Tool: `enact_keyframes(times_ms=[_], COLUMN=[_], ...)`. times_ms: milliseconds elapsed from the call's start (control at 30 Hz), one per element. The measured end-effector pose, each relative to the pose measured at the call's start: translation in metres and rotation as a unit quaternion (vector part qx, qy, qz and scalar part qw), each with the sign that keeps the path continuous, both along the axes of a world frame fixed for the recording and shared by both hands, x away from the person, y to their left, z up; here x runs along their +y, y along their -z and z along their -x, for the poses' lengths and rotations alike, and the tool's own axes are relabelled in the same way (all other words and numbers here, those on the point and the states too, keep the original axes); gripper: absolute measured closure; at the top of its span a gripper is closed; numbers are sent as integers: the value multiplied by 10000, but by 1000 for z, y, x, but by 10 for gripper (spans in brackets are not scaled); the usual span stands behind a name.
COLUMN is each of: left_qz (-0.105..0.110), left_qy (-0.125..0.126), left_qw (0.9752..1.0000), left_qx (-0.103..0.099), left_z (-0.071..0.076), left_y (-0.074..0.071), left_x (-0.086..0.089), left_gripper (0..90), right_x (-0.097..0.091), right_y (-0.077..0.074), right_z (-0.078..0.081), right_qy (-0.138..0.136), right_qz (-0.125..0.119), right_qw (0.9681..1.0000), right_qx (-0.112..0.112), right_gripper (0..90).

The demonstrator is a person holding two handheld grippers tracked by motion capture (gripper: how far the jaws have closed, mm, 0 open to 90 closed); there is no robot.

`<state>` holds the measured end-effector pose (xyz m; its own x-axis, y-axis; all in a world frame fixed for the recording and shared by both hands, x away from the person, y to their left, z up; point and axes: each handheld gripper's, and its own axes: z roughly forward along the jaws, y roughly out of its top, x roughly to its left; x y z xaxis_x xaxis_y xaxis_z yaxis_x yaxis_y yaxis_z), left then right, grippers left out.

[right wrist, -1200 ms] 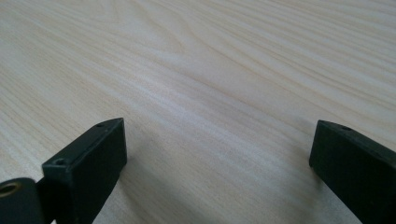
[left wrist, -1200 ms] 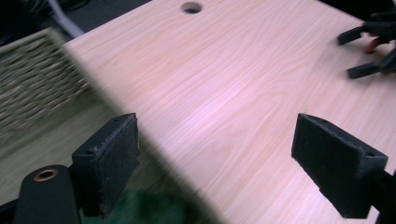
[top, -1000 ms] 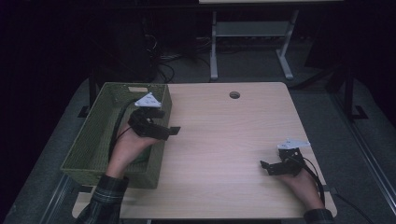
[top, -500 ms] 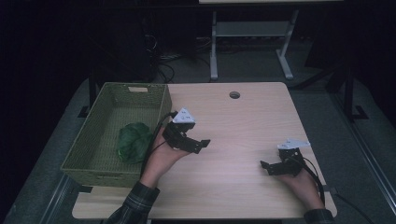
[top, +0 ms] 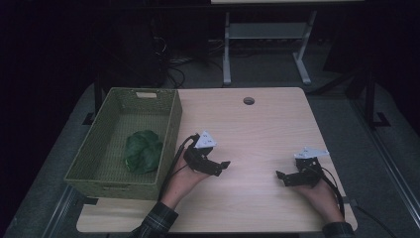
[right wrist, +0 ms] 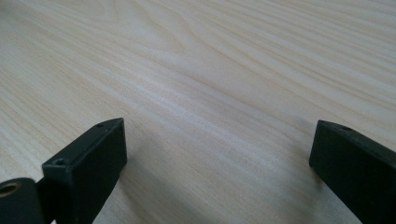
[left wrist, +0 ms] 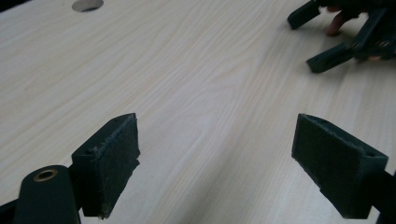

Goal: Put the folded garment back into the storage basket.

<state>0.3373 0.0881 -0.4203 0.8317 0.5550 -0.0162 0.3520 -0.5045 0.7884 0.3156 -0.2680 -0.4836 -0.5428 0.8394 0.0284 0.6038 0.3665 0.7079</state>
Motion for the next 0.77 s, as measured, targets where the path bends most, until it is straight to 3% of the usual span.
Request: enact_keyframes(times_ms=[167, 333, 433, 767], left_qz=[-195, -475, -524, -523], left_qy=[-120, -223, -251, -215], left_qw=[9996, 9984, 9979, 9982], left_qx=[137, 192, 283, 222], left_z=[-2, -4, -5, -4], left_y=[28, 45, 53, 58], left_x=[-1, -1, 0, 1], left_gripper=[144, 139, 137, 126], right_x=[0, 0, 0, 0], right_y=[0, 0, 0, 0], right_z=[0, 0, 0, 0], right_qy=[-3, -1, -10, -23], right_qz=[1, 0, -3, 1], right_qw=[10000, 10000, 10000, 10000], right_qx=[-2, 0, 3, 4], right_gripper=[37, 37, 35, 35])
